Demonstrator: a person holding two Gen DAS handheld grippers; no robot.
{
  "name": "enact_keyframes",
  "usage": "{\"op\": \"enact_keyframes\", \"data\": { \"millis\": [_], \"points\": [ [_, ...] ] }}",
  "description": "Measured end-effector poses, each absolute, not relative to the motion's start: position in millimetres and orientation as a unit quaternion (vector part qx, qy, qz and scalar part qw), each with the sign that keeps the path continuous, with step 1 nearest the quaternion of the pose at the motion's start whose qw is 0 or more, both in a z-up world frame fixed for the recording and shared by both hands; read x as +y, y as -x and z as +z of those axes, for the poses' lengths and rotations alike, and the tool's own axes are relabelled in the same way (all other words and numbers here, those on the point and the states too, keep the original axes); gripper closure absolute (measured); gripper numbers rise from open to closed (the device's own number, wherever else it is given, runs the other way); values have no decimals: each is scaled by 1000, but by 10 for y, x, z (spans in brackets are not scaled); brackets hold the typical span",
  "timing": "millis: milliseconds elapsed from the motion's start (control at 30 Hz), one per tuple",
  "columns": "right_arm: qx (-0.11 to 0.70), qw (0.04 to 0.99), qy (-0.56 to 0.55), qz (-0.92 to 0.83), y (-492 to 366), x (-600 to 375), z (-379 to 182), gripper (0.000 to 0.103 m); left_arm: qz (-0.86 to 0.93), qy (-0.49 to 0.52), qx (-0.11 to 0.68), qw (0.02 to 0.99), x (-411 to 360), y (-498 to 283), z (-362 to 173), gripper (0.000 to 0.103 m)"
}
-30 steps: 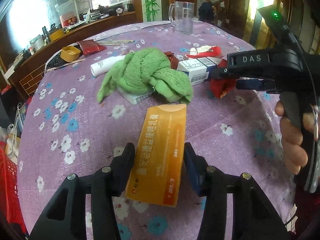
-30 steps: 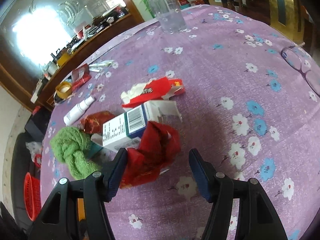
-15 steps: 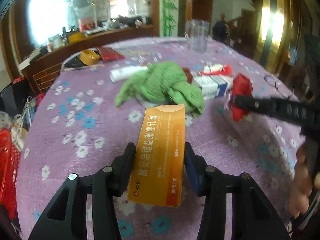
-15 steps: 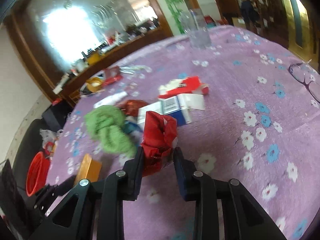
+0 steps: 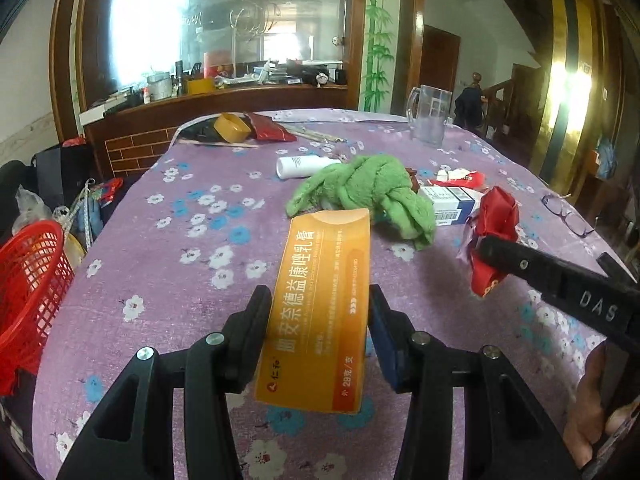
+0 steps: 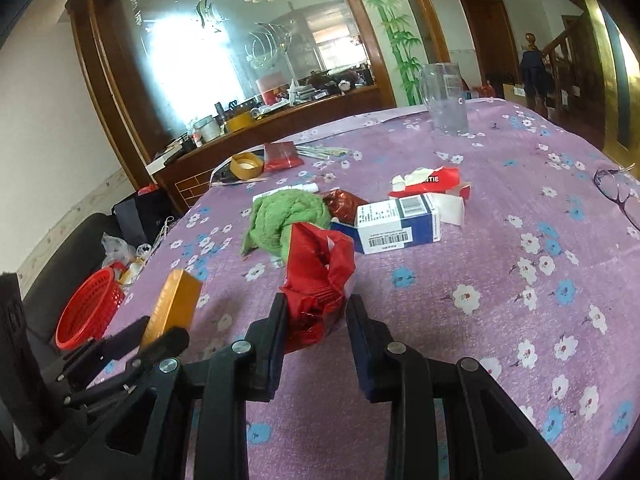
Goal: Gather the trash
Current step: 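Grasp the red plastic bag with the right tool while the left tool holds the orange box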
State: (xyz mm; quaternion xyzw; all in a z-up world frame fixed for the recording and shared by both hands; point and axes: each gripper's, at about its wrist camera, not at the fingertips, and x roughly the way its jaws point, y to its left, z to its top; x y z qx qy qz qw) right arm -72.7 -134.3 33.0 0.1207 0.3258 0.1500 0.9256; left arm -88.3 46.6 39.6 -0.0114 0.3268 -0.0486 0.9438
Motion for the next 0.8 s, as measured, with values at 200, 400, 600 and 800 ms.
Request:
{"op": "enact_keyframes", "data": {
  "millis": [200, 400, 600, 800],
  "points": [
    [326, 926, -118, 151, 738, -1348, 273, 71, -58, 24, 326, 943, 503, 883, 394, 56],
    [320, 929, -113, 148, 741, -1344, 264, 71, -59, 27, 327, 943, 513, 897, 377, 56],
    [317, 932, -95, 150, 751, -1270, 277, 71, -59, 29, 326, 943, 516, 920, 376, 56],
    [318, 930, -100, 153, 746, -1295, 273, 71, -57, 26, 324, 944, 507, 941, 384, 56]
  ]
}}
